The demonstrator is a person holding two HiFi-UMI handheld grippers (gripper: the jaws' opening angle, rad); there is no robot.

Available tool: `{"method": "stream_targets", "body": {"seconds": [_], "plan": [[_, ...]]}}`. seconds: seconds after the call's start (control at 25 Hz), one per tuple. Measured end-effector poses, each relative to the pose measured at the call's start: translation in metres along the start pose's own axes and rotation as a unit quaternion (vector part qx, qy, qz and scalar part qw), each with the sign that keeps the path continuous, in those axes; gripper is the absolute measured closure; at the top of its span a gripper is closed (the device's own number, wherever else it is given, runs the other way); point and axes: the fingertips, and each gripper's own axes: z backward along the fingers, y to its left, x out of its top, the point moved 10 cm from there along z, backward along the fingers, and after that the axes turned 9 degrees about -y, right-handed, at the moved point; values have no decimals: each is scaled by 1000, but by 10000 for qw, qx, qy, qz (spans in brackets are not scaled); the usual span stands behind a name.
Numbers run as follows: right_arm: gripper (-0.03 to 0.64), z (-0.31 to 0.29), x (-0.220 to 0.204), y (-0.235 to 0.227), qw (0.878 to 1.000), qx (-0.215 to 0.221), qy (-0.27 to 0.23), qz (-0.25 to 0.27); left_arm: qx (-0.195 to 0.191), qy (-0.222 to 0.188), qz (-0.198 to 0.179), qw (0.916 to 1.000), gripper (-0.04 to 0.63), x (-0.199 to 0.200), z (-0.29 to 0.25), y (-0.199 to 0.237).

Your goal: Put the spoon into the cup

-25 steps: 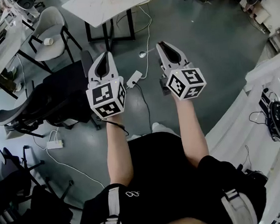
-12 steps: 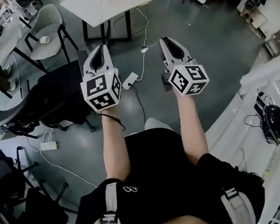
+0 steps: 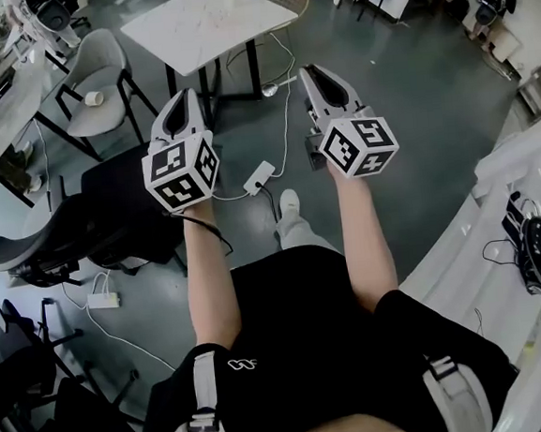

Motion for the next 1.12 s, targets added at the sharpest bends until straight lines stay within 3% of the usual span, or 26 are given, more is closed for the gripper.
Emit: {"method": "stream_targets", "body": {"seconds": [0.24,0.92,1.12], "plan": [[569,-60,-10,-48,9994,128,-204,-263,35,-64,-157,9998,580,-4,-62,-3],[569,-269,-105,-218,9949,698,427,-589,808,267,81,9963,580,-86,-288,-1],[569,-305,-125,-244,9915,884,529,-796,771,343,-33,9964,580,-97,-332,-15]]}}
